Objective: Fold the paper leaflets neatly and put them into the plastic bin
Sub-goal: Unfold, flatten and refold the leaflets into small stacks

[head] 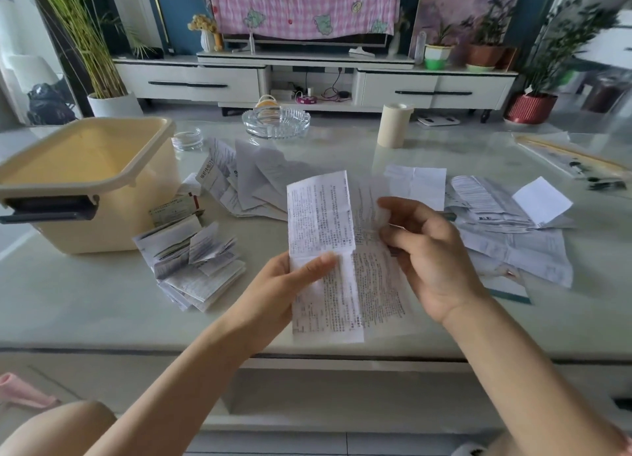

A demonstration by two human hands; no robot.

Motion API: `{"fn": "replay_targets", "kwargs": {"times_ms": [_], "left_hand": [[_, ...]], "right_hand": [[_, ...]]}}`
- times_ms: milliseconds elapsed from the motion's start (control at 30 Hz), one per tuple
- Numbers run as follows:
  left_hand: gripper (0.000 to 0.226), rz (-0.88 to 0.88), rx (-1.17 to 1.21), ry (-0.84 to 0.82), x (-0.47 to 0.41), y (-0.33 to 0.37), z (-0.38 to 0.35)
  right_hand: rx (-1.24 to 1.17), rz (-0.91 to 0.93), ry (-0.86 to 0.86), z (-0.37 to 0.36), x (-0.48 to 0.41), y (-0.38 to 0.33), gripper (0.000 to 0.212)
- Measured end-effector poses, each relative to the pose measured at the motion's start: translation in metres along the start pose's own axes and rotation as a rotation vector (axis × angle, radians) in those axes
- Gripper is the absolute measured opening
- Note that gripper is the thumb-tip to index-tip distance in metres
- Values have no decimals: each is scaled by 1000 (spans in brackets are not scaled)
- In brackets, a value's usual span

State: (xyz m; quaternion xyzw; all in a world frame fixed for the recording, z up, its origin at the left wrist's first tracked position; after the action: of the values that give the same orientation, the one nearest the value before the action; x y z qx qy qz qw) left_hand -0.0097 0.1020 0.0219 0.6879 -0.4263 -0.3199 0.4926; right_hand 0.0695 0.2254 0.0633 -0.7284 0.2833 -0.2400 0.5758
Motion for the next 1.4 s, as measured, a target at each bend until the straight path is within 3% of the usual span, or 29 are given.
{"fn": "replay_targets", "kwargs": {"times_ms": [67, 133, 233, 300, 467, 700, 800, 867, 967, 1067, 1200, 1300, 1400], "left_hand": [[19, -14, 50, 66, 1, 1, 6], [18, -39, 72, 97, 2, 7, 10], [18, -44, 52, 126, 3, 11, 15], [20, -29, 29, 135, 6, 11, 18], [21, 11, -27, 179, 10, 9, 23], [27, 53, 110, 246, 16, 11, 29], [48, 89, 204, 146, 16, 13, 23], [58, 154, 123, 125, 18, 5, 22], [36, 148, -105, 188, 17, 2, 27], [21, 120, -166, 293, 19, 3, 43], [24, 104, -253, 233, 20, 11, 43], [28, 157, -346, 103, 21, 4, 29], [30, 174, -396, 58, 21, -1, 17]], "right_hand": [[194, 84, 124, 12, 0, -5, 37], [324, 54, 183, 22, -3, -5, 55], [148, -268, -108, 10, -4, 23, 75], [43, -376, -275, -4, 5, 31, 59], [179, -193, -244, -7, 3, 28, 30], [160, -141, -250, -8, 9, 23, 23], [208, -13, -217, -9, 12, 10, 30], [216, 90, -199, -11, 15, 3, 37], [324, 176, -242, -20, 18, 1, 46], [571, 142, -271, -18, 17, 3, 48], [401, 77, -124, 7, 9, -13, 38], [499, -16, -340, -11, 17, 1, 12], [756, -164, -610, -32, 33, 37, 41]]}}
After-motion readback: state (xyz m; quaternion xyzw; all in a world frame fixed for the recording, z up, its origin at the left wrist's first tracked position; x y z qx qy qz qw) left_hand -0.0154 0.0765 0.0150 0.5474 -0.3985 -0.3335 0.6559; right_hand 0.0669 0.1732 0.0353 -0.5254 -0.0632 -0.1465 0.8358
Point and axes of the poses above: each hand's wrist, its own x-axis away from the middle knuckle, its own z-axis out of the back of the hand, y = z × x, the point moved 9 cm from there along -x, towards the middle knuckle, and after that the axes turned 4 degrees about -z, right-handed, at the moved point
